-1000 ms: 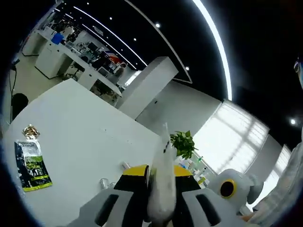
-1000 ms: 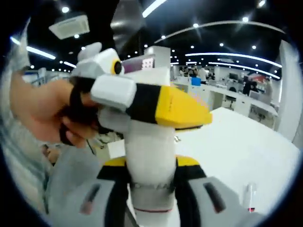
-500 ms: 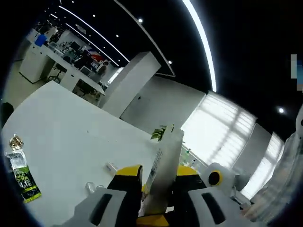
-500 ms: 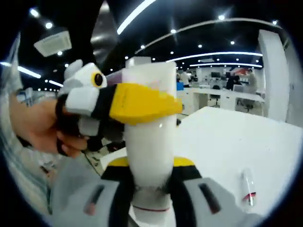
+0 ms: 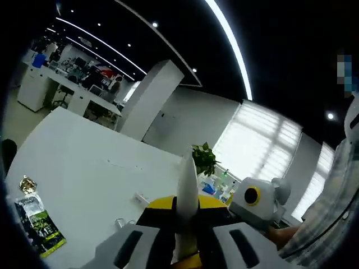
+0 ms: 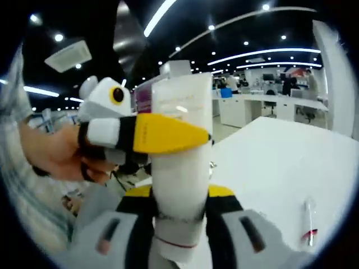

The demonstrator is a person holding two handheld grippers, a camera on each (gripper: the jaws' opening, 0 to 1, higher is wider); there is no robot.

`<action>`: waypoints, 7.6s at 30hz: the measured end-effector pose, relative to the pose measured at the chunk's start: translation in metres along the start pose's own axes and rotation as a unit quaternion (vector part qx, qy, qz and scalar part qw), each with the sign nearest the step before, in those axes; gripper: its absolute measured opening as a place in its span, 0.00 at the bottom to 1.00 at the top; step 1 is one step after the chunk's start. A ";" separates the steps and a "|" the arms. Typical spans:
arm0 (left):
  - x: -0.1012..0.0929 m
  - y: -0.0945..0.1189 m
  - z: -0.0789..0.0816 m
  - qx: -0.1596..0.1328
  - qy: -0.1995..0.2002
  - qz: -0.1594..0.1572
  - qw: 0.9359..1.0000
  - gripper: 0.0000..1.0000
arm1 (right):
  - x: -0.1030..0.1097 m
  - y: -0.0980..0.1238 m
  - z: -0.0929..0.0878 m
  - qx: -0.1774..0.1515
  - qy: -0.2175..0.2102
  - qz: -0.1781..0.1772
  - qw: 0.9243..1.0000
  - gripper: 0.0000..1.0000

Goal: Arrange the skincare products in the storage area until every visible bottle or jar stands upright without overlapping.

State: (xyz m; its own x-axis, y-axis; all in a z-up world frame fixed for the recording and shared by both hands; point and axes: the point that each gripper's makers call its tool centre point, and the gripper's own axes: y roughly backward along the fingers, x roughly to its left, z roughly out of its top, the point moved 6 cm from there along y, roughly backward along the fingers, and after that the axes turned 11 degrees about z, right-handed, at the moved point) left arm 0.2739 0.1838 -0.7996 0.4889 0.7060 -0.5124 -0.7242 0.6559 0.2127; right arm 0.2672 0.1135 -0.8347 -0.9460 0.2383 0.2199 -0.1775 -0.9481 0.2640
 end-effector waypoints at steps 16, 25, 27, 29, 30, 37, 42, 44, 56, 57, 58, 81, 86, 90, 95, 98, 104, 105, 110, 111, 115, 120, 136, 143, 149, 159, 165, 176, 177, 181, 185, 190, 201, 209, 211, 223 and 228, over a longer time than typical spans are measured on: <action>0.007 0.007 -0.054 0.160 -0.292 -0.037 0.942 0.12 | -0.008 0.060 0.016 -0.010 0.081 0.095 0.992 0.39; -0.023 -0.020 -0.083 0.235 -0.368 -0.125 0.891 0.12 | 0.008 0.068 -0.012 0.101 0.125 0.126 0.979 0.16; -0.031 -0.026 -0.087 0.250 -0.382 -0.142 0.878 0.12 | 0.012 0.071 -0.016 0.120 0.143 0.121 0.975 0.15; -0.035 -0.031 -0.089 0.256 -0.388 -0.154 0.872 0.12 | 0.014 0.076 -0.020 0.137 0.167 0.122 0.969 0.11; -0.036 -0.033 -0.091 0.257 -0.391 -0.154 0.870 0.12 | 0.014 0.077 -0.021 0.141 0.166 0.116 0.969 0.09; -0.039 -0.032 -0.099 0.274 -0.398 -0.184 0.856 0.15 | 0.024 0.081 -0.025 0.171 0.153 0.109 0.967 0.02; -0.033 -0.020 -0.112 0.273 -0.428 -0.176 0.844 0.16 | 0.033 0.068 -0.030 0.207 0.166 0.118 0.957 0.01; -0.028 -0.017 -0.114 0.278 -0.426 -0.167 0.845 0.16 | 0.035 0.061 -0.031 0.222 0.179 0.122 0.951 0.01; 0.019 0.014 -0.099 0.225 -0.336 -0.061 0.912 0.21 | 0.034 0.002 -0.003 0.284 0.213 0.182 0.917 0.00; 0.030 0.020 -0.094 0.218 -0.323 -0.033 0.920 0.22 | 0.030 -0.002 0.004 0.289 0.216 0.183 0.914 0.00; 0.034 0.023 -0.092 0.211 -0.326 -0.034 0.921 0.23 | 0.028 -0.005 0.009 0.294 0.213 0.185 0.913 0.00; 0.105 0.029 -0.107 0.157 -0.253 0.166 0.940 0.46 | -0.087 -0.067 0.072 0.425 0.245 0.119 0.863 0.00; 0.106 0.031 -0.113 0.168 -0.251 0.169 0.938 0.46 | -0.131 -0.075 0.081 0.431 0.221 0.097 0.869 0.00; 0.111 0.036 -0.115 0.185 -0.289 0.186 0.921 0.36 | -0.160 -0.077 0.081 0.440 0.200 0.094 0.870 0.00; 0.112 0.037 -0.111 0.170 -0.271 0.192 0.928 0.36 | -0.198 -0.075 0.076 0.461 0.167 0.096 0.866 0.00; 0.114 0.037 -0.113 0.178 -0.266 0.194 0.927 0.35 | -0.214 -0.073 0.073 0.466 0.160 0.094 0.865 0.00; 0.116 0.037 -0.117 0.189 -0.259 0.195 0.927 0.31 | -0.247 -0.066 0.063 0.486 0.144 0.088 0.857 0.01; 0.116 0.037 -0.116 0.187 -0.256 0.197 0.928 0.31 | -0.253 -0.064 0.059 0.490 0.143 0.087 0.855 0.01; 0.117 0.037 -0.115 0.183 -0.250 0.201 0.929 0.30 | -0.271 -0.054 0.050 0.499 0.124 0.085 0.854 0.01; 0.117 0.037 -0.115 0.182 -0.250 0.203 0.929 0.30 | -0.273 -0.053 0.049 0.498 0.120 0.085 0.855 0.01; 0.118 0.037 -0.115 0.182 -0.247 0.210 0.928 0.30 | -0.282 -0.048 0.047 0.493 0.111 0.078 0.859 0.01; 0.119 0.036 -0.119 0.195 -0.246 0.212 0.925 0.30 | -0.291 -0.045 0.049 0.483 0.104 0.079 0.866 0.02; 0.119 0.035 -0.119 0.195 -0.250 0.217 0.923 0.30 | -0.302 -0.032 0.042 0.502 0.110 0.103 0.851 0.07; 0.121 0.037 -0.120 0.201 -0.253 0.220 0.920 0.30 | -0.302 -0.026 0.034 0.521 0.119 0.101 0.839 0.12; 0.121 0.037 -0.120 0.202 -0.260 0.223 0.917 0.31 | -0.306 -0.021 0.040 0.503 0.127 0.075 0.852 0.24; 0.122 0.038 -0.121 0.206 -0.263 0.228 0.915 0.32 | -0.315 0.047 0.016 0.433 -0.010 -0.057 0.900 0.38; 0.120 0.037 -0.123 0.212 -0.270 0.221 0.913 0.32 | -0.296 0.101 -0.035 0.401 -0.106 -0.138 0.899 0.53; 0.116 0.035 -0.127 0.223 -0.287 0.208 0.908 0.33 | -0.235 0.153 -0.118 0.380 -0.213 -0.217 0.874 0.71; 0.116 0.035 -0.128 0.225 -0.287 0.206 0.908 0.33 | -0.231 0.155 -0.122 0.373 -0.222 -0.224 0.873 0.71; 0.114 0.034 -0.129 0.228 -0.291 0.200 0.907 0.33 | -0.218 0.158 -0.134 0.372 -0.234 -0.231 0.868 0.72; 0.112 0.033 -0.132 0.237 -0.300 0.194 0.904 0.32 | -0.208 0.157 -0.145 0.379 -0.236 -0.237 0.863 0.69; 0.114 0.033 -0.132 0.238 -0.300 0.194 0.903 0.32 | -0.199 0.152 -0.159 0.389 -0.251 -0.238 0.854 0.68; 0.114 0.034 -0.135 0.248 -0.297 0.189 0.902 0.30 | -0.192 0.139 -0.171 0.402 -0.266 -0.234 0.844 0.58; 0.116 0.035 -0.138 0.260 -0.302 0.191 0.897 0.30 | -0.193 0.146 -0.173 0.403 -0.265 -0.241 0.842 0.50; 0.116 0.035 -0.137 0.259 -0.301 0.191 0.897 0.30 | -0.195 0.150 -0.174 0.394 -0.269 -0.251 0.843 0.48; 0.116 0.034 -0.141 0.273 -0.305 0.186 0.893 0.29 | -0.206 0.140 -0.175 0.389 -0.265 -0.255 0.845 0.42; 0.116 0.034 -0.143 0.279 -0.307 0.184 0.891 0.29 | -0.210 0.145 -0.175 0.402 -0.254 -0.261 0.840 0.30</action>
State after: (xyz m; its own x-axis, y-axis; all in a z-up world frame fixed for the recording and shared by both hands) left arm 0.2362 0.2499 -0.9703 0.5664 0.8010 0.1936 -0.6195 0.2589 0.7411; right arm 0.3928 -0.1113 -1.0071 -0.5229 0.8295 0.1962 -0.0984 -0.2874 0.9527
